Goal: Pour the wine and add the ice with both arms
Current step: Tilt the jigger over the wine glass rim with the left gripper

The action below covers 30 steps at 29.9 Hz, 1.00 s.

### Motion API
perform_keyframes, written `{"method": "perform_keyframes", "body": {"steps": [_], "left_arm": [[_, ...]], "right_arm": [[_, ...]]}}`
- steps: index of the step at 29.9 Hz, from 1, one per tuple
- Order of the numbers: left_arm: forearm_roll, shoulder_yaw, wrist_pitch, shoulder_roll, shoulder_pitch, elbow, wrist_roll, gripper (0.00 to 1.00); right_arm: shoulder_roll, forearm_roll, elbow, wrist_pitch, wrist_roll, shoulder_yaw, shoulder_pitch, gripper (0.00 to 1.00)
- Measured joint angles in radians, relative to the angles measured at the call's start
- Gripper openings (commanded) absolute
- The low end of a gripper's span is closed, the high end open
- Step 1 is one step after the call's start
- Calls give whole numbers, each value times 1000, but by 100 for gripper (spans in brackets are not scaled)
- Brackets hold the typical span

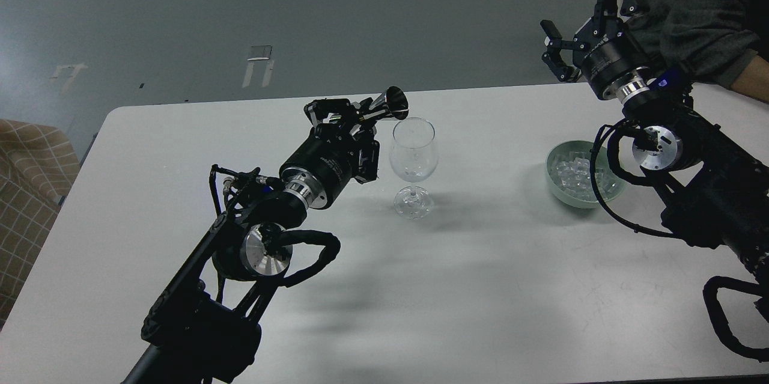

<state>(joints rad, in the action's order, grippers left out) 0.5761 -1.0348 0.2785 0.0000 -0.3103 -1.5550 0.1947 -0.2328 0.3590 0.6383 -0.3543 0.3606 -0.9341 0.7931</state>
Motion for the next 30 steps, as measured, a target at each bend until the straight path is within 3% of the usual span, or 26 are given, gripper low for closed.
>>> {"method": "perform_keyframes", "body": {"steps": [30], "left_arm": [[275,83,52,0,-35,7,0,0]], "right_arm": [[-4,0,6,0,0,-1,-7,100]]}}
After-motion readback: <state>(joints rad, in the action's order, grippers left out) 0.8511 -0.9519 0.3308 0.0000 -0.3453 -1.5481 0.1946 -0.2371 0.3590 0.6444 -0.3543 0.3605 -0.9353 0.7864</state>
